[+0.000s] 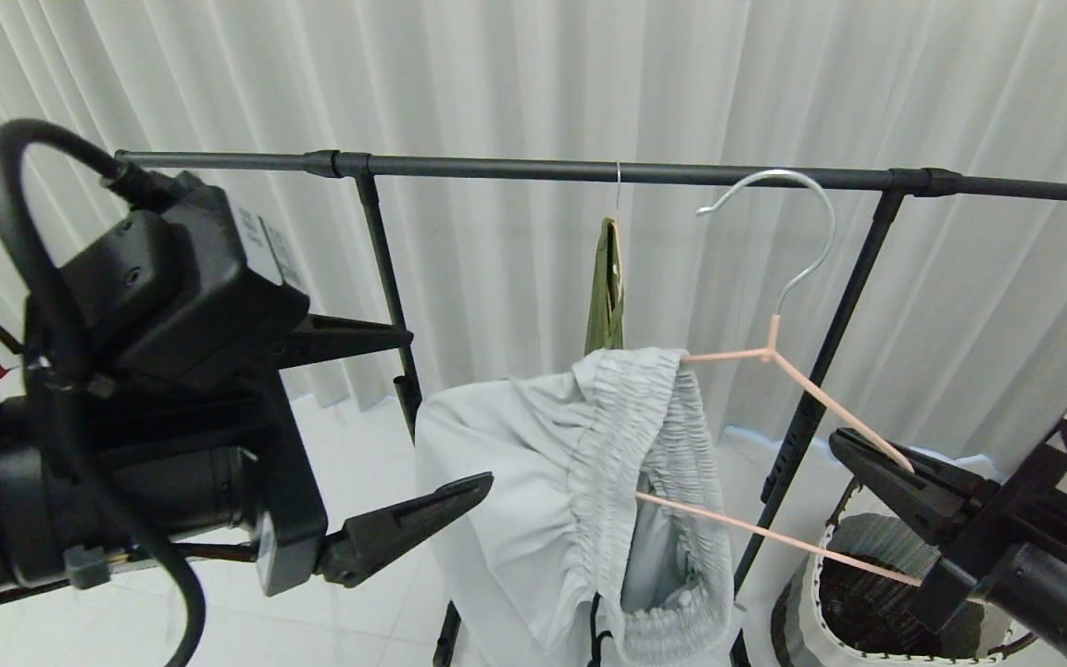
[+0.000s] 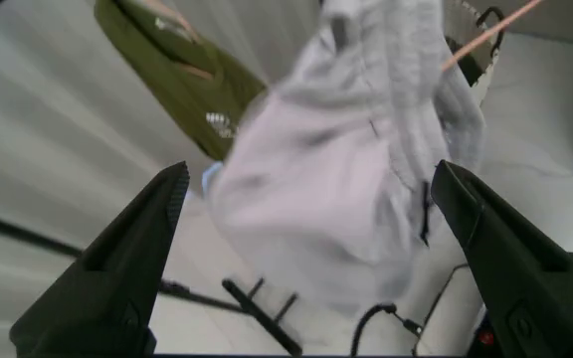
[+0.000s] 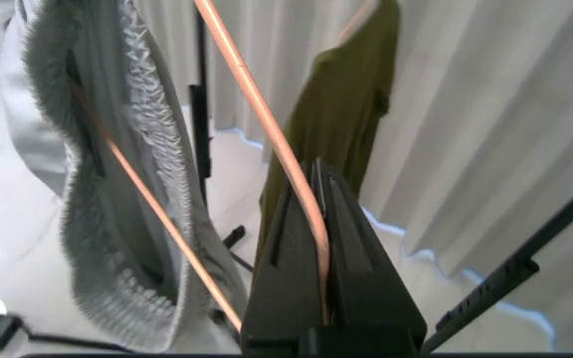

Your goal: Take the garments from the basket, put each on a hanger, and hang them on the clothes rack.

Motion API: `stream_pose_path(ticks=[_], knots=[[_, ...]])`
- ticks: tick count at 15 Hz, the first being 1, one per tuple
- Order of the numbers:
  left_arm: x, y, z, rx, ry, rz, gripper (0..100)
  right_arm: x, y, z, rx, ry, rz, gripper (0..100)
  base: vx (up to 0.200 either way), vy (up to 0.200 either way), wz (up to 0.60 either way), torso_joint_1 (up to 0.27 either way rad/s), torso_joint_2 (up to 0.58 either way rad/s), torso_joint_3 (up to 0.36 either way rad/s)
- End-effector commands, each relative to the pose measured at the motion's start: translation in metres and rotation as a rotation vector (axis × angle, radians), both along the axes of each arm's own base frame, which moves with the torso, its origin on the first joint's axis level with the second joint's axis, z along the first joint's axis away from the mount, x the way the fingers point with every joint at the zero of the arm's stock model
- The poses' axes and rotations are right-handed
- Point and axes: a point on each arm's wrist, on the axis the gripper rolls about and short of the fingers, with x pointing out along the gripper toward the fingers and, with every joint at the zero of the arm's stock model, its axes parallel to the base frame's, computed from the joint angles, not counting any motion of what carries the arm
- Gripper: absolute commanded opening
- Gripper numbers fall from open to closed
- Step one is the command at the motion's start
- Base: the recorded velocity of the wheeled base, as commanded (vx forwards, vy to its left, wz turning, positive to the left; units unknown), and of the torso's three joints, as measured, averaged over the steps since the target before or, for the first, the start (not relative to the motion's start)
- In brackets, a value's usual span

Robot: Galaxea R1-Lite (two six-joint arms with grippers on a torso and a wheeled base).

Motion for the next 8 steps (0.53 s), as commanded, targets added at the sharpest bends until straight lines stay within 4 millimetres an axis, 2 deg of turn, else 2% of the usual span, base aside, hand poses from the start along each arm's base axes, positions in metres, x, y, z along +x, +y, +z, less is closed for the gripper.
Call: stream_pose_path(ticks=[1, 4, 8], knots=[[0.023, -0.020, -0.011, 0.008, 0.020, -0.049, 100, -0.007, -0.001, -0.002, -0.022, -0.018, 0.039, 0, 0.000, 0.000, 0.00, 0.000, 0.00, 0.000], [0.028, -0.028, -0.018, 0.005, 0.050, -0.122, 100, -0.009, 0.002, -0.003, -0.045, -0.032, 0.061, 0, 0.000, 0.000, 0.00, 0.000, 0.00, 0.000], [0.020, -0.044, -0.027, 0.018, 0.087, -0.203, 100, -0.011, 0.002, -0.003, -0.066, -0.050, 0.070, 0, 0.000, 0.000, 0.00, 0.000, 0.00, 0.000]])
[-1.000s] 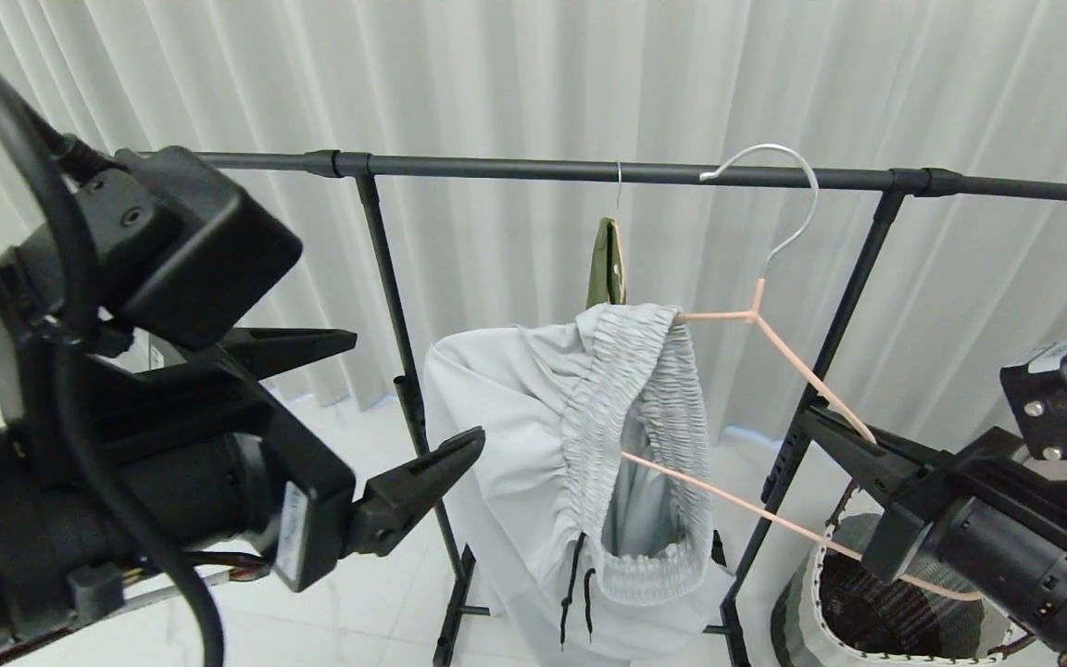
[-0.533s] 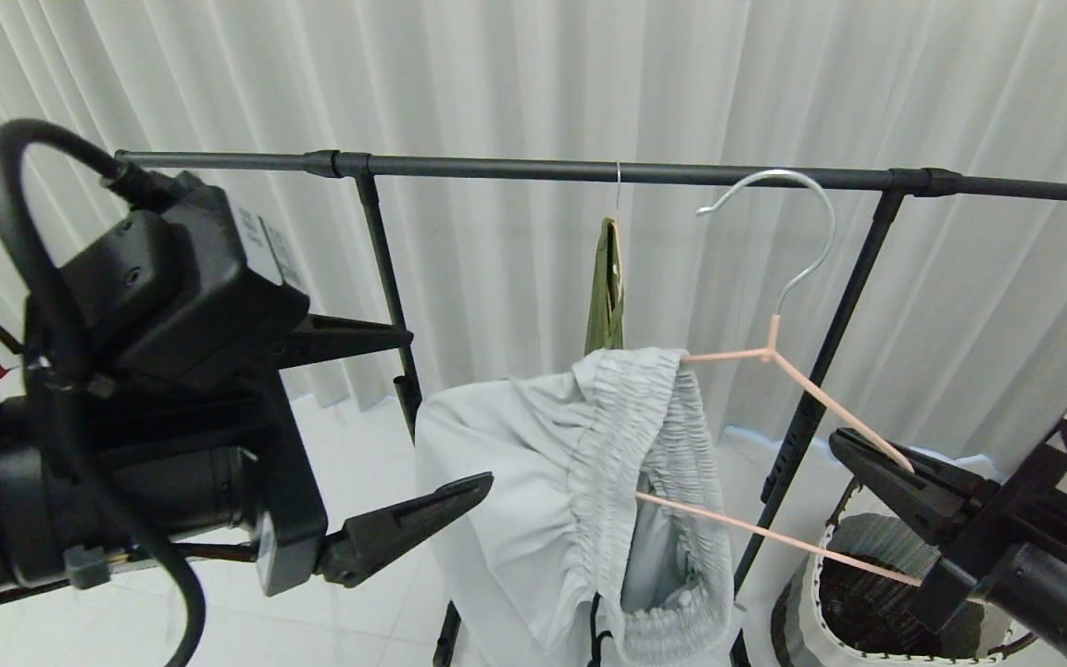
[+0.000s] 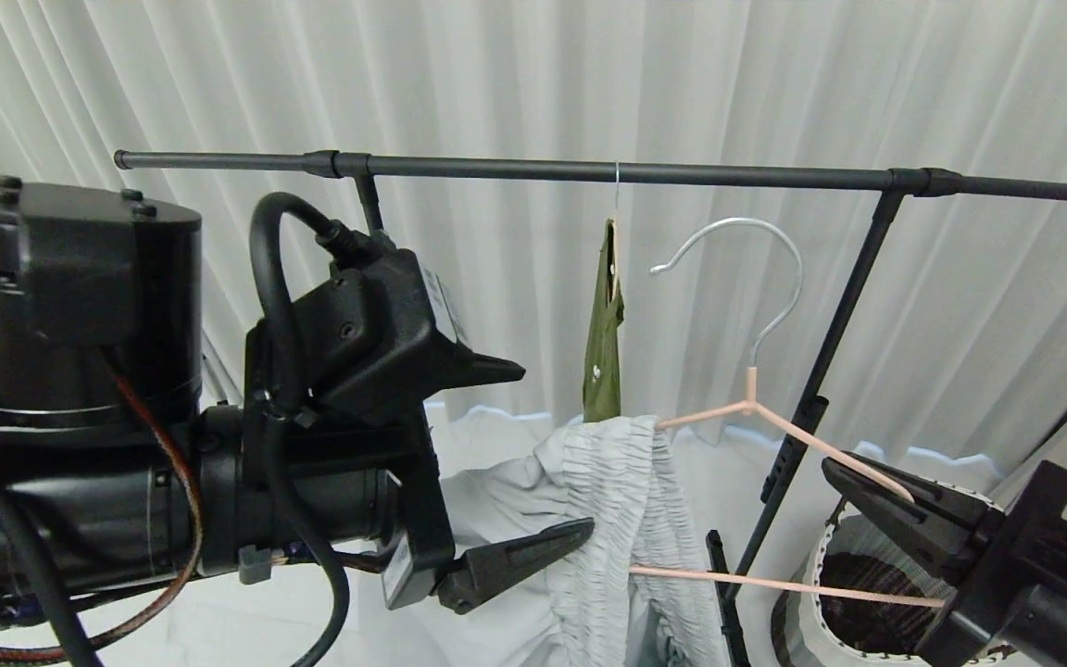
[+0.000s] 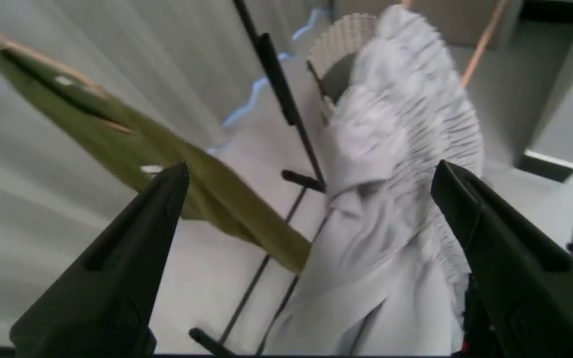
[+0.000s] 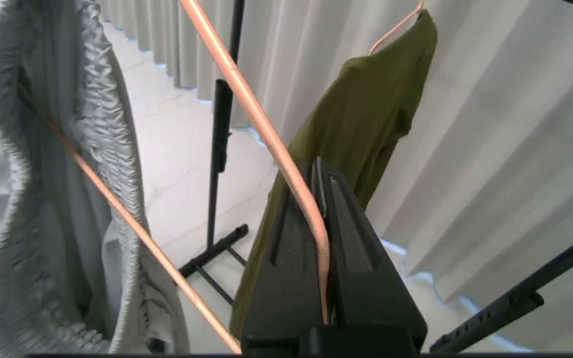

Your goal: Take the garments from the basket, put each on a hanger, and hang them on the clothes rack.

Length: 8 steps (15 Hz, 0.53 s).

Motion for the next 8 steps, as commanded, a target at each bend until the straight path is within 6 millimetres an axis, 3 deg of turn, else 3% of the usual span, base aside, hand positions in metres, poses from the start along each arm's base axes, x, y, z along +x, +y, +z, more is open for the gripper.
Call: stream_pose_path(ticks=[1, 8], knots=[[0.000, -0.008, -0.011, 0.026, 0.037, -0.025, 100, 0.000, 0.001, 0.000, -0.006, -0.007, 0.002, 0, 0.000, 0.000, 0.00, 0.000, 0.00, 0.000], [0.001, -0.011, -0.025, 0.016, 0.155, -0.038, 100, -0.006, 0.005, 0.002, -0.017, -0.028, 0.046, 0, 0.000, 0.000, 0.00, 0.000, 0.00, 0.000]])
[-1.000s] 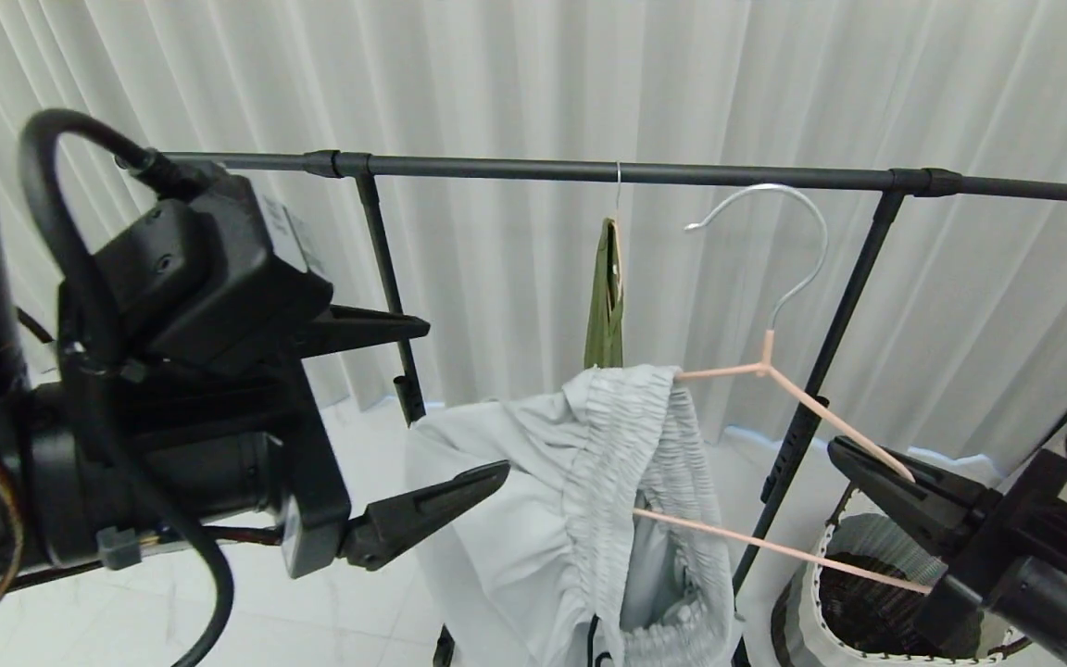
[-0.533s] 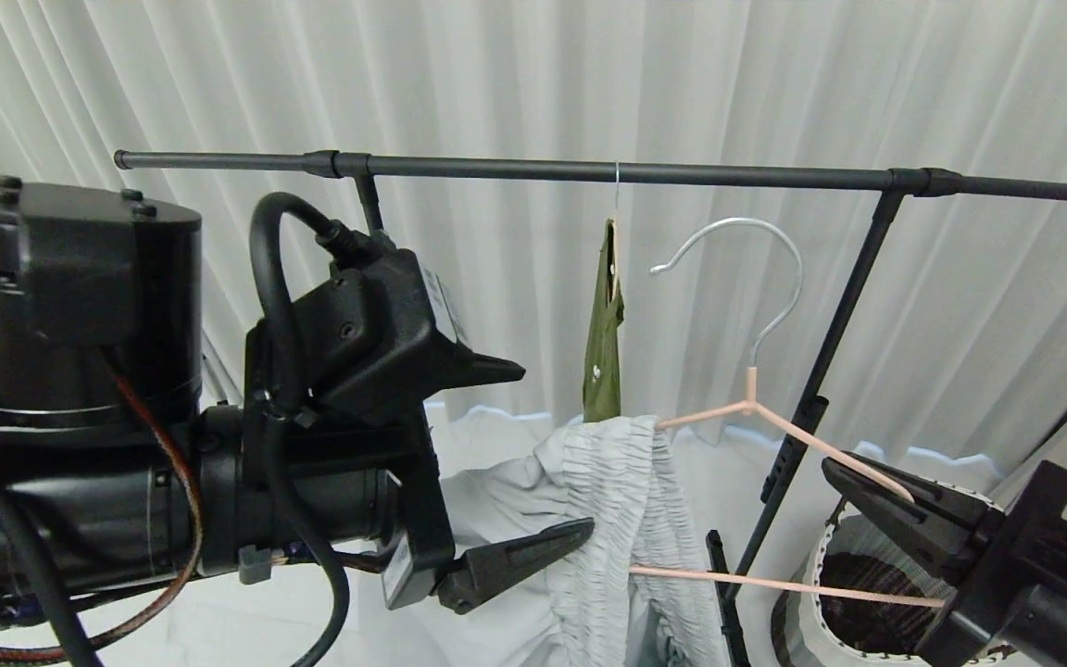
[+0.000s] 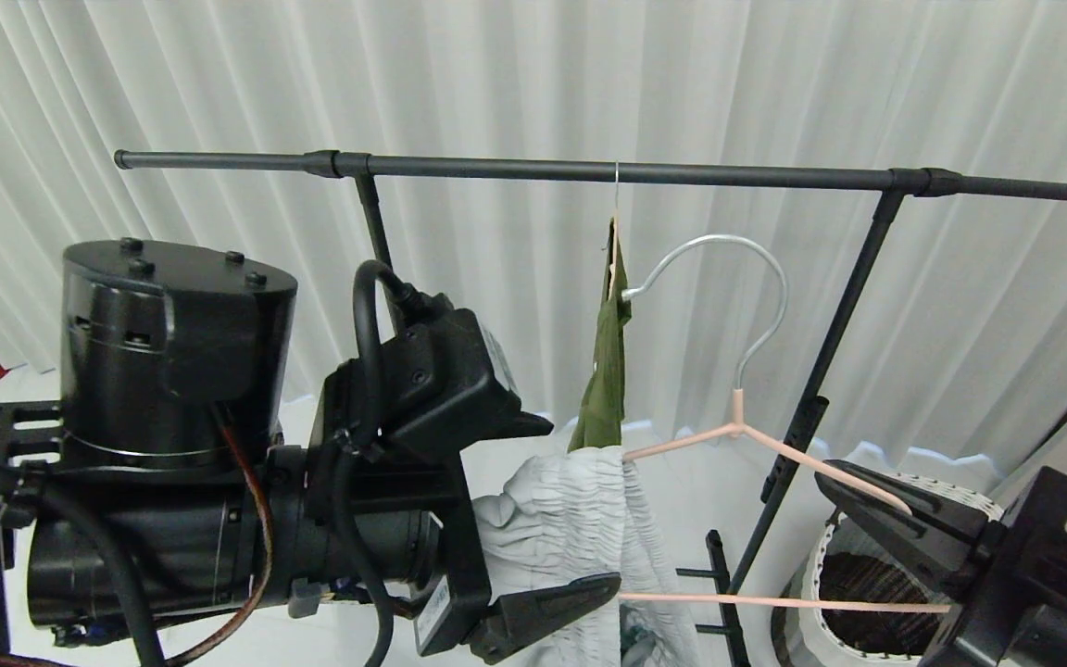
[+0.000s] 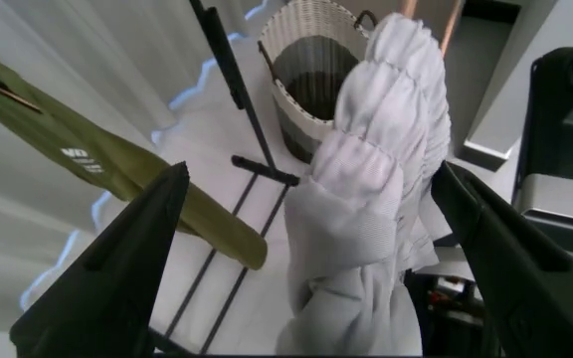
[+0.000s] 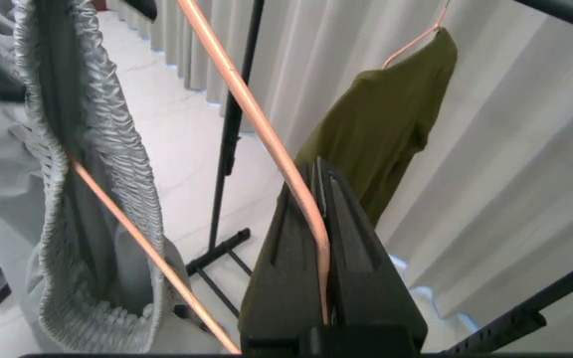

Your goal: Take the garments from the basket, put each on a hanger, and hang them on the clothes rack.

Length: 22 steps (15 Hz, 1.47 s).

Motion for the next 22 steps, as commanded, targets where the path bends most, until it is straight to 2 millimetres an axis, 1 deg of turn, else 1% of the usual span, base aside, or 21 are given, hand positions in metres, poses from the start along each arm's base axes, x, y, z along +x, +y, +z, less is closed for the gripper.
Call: stream_pose_path(ticks=[1, 5, 6, 8, 15, 16, 19, 22], knots=[[-0.002, 0.002, -0.003, 0.005, 0.008, 0.000, 100, 0.000, 0.000, 0.000, 0.001, -0.001, 0.002, 0, 0.000, 0.000, 0.00, 0.000, 0.00, 0.000], [-0.002, 0.001, -0.005, 0.004, 0.023, -0.022, 100, 0.000, 0.000, 0.004, 0.029, -0.018, 0.000, 0, 0.000, 0.000, 0.00, 0.000, 0.00, 0.000], [-0.003, 0.002, -0.007, 0.005, 0.030, -0.032, 0, 0.000, 0.000, 0.004, 0.034, -0.022, -0.001, 0, 0.000, 0.000, 0.00, 0.000, 0.00, 0.000], [-0.005, 0.003, -0.010, 0.011, 0.036, -0.032, 0, 0.001, 0.000, 0.005, 0.038, -0.024, -0.006, 0, 0.000, 0.000, 0.00, 0.000, 0.00, 0.000], [-0.003, 0.005, -0.009, 0.013, 0.029, -0.017, 0, 0.001, 0.000, 0.007, 0.047, -0.031, -0.010, 0, 0.000, 0.000, 0.00, 0.000, 0.00, 0.000], [-0.002, 0.005, -0.009, 0.014, 0.027, -0.014, 0, 0.001, 0.000, 0.007, 0.047, -0.031, -0.010, 100, 0.000, 0.000, 0.00, 0.000, 0.00, 0.000], [0.001, 0.005, -0.013, 0.018, -0.035, 0.079, 0, 0.001, 0.000, 0.006, 0.046, -0.030, -0.021, 100, 0.000, 0.000, 0.00, 0.000, 0.00, 0.000], [0.001, 0.007, -0.022, 0.012, -0.083, 0.145, 0, 0.002, -0.001, 0.006, 0.048, -0.028, -0.047, 100, 0.000, 0.000, 0.00, 0.000, 0.00, 0.000]])
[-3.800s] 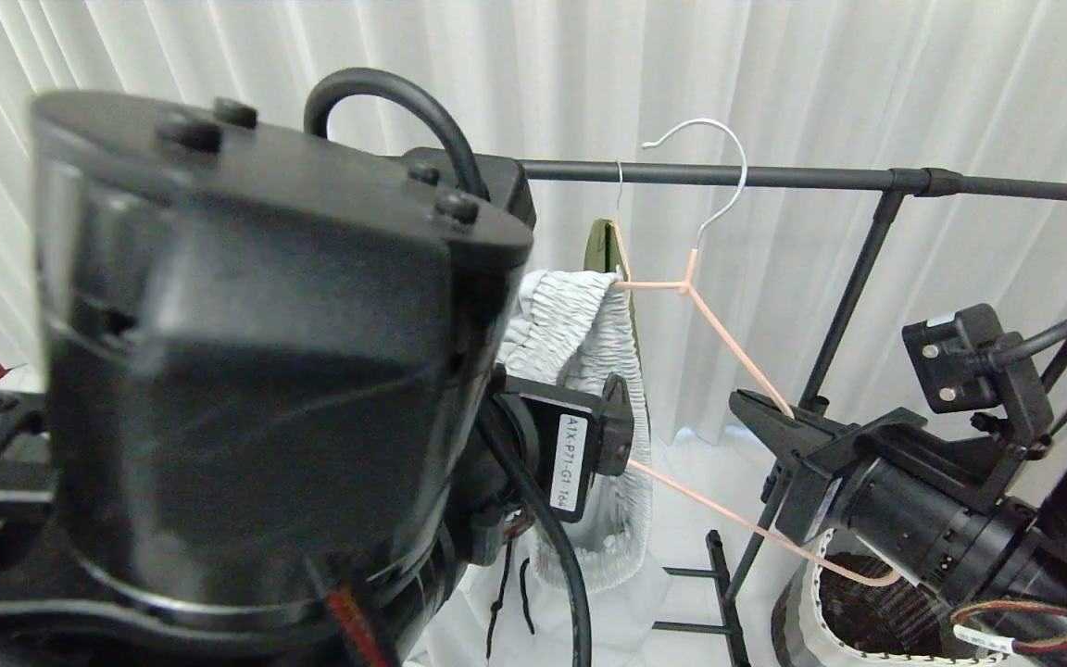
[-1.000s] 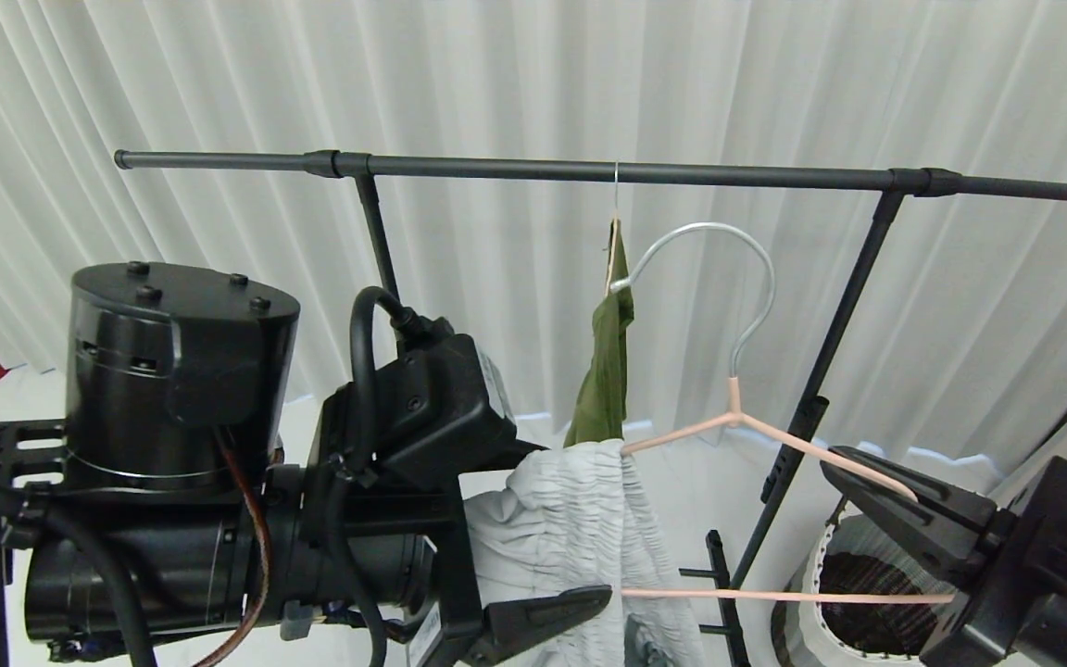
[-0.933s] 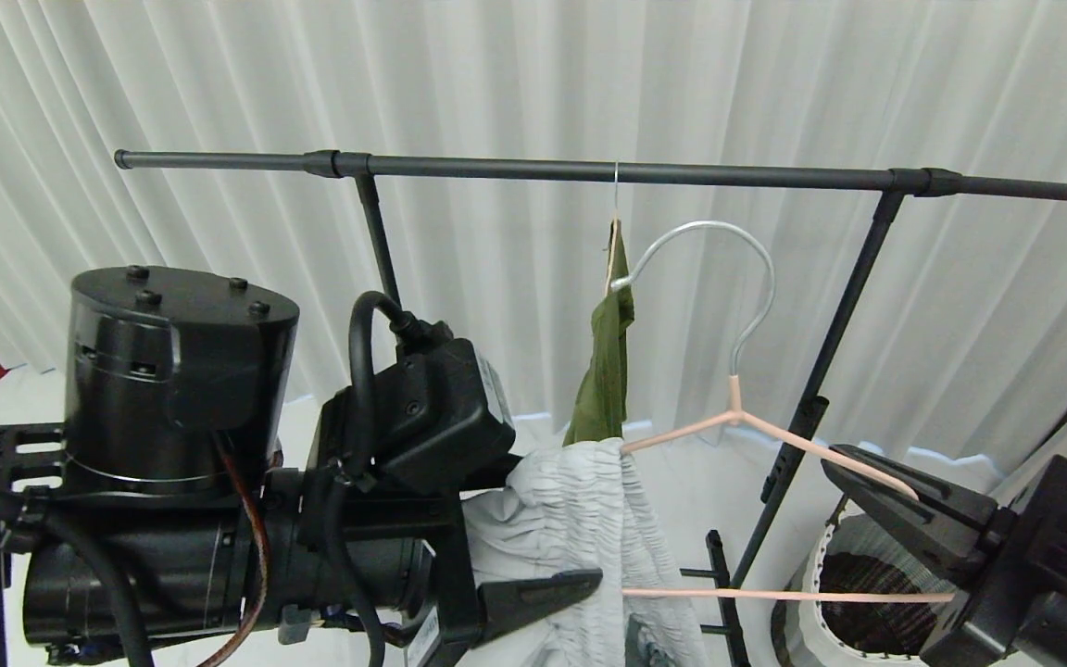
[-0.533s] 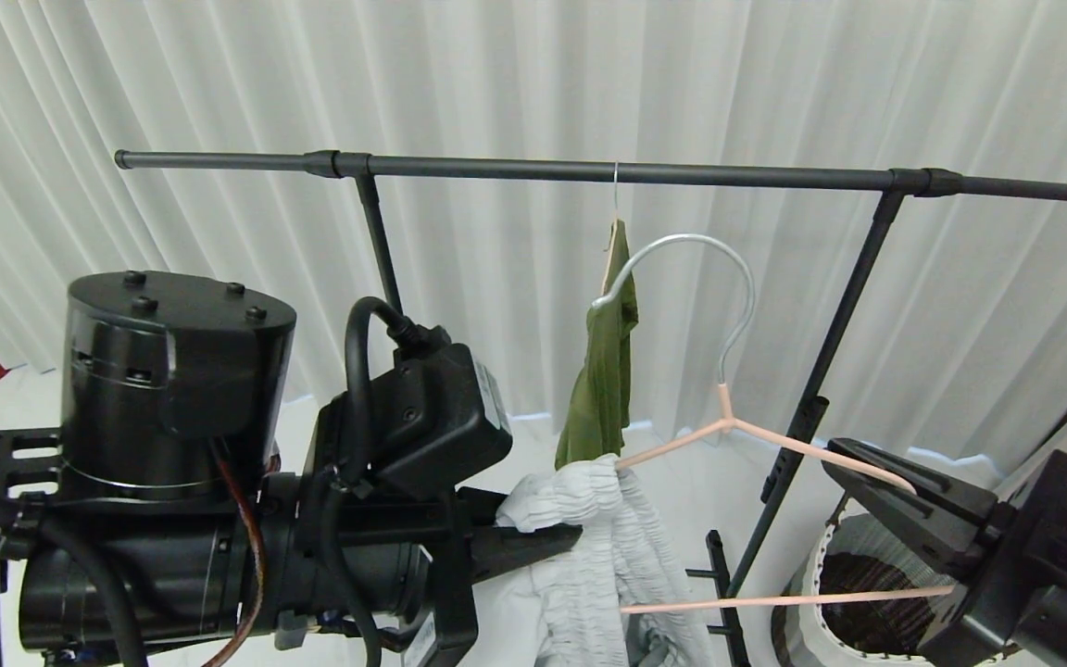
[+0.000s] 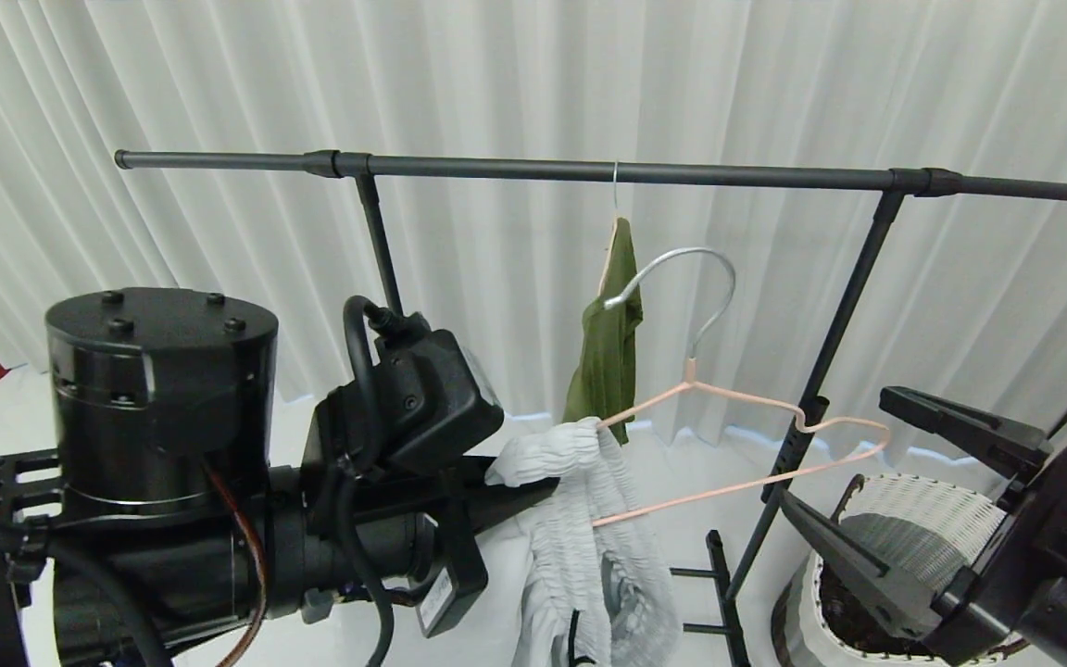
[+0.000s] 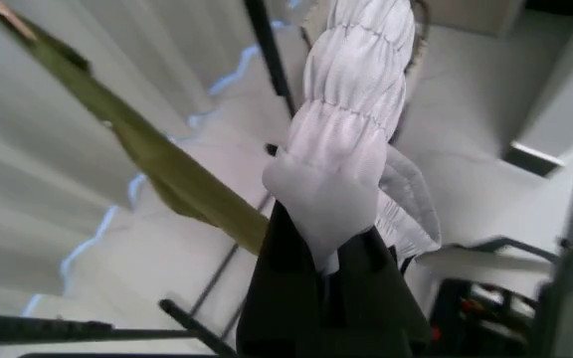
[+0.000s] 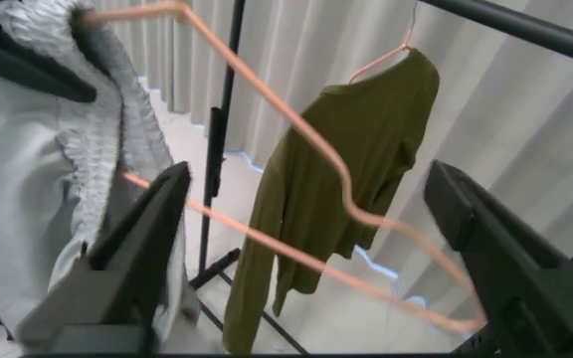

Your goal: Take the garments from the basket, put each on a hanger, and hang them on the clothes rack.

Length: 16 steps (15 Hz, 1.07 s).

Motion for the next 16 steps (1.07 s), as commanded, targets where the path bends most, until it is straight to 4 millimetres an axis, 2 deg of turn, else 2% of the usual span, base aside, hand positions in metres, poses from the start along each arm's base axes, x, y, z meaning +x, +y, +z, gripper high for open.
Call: stream_pose_path(ticks=[1, 3, 5, 8, 11, 13, 16], knots=[[-0.001, 0.001, -0.009, 0.016, 0.001, 0.023, 0, 0.000, 0.000, -0.001, -0.007, 0.003, -0.006, 100, 0.000, 0.000, 0.00, 0.000, 0.00, 0.000], [-0.001, 0.002, -0.009, 0.024, -0.015, 0.048, 0, 0.001, 0.000, -0.002, -0.010, 0.005, -0.009, 100, 0.000, 0.000, 0.00, 0.000, 0.00, 0.000], [0.003, 0.002, -0.007, 0.042, -0.040, 0.148, 0, 0.001, 0.001, -0.005, -0.025, 0.015, -0.001, 100, 0.000, 0.000, 0.00, 0.000, 0.00, 0.000], [0.005, -0.002, 0.009, -0.036, -0.039, 0.247, 0, 0.005, 0.009, -0.013, -0.035, 0.068, 0.007, 100, 0.000, 0.000, 0.00, 0.000, 0.00, 0.000], [0.004, -0.001, 0.018, -0.067, -0.056, 0.285, 0, 0.012, 0.022, -0.021, -0.038, 0.134, 0.017, 100, 0.000, 0.000, 0.00, 0.000, 0.00, 0.000], [0.002, -0.001, 0.027, -0.099, -0.080, 0.280, 0, 0.015, 0.031, -0.034, -0.033, 0.228, 0.028, 100, 0.000, 0.000, 0.00, 0.000, 0.00, 0.000], [0.001, -0.004, 0.040, -0.146, -0.113, 0.270, 0, 0.030, 0.057, -0.052, 0.037, 0.407, 0.015, 100, 0.000, 0.000, 0.00, 0.000, 0.00, 0.000]])
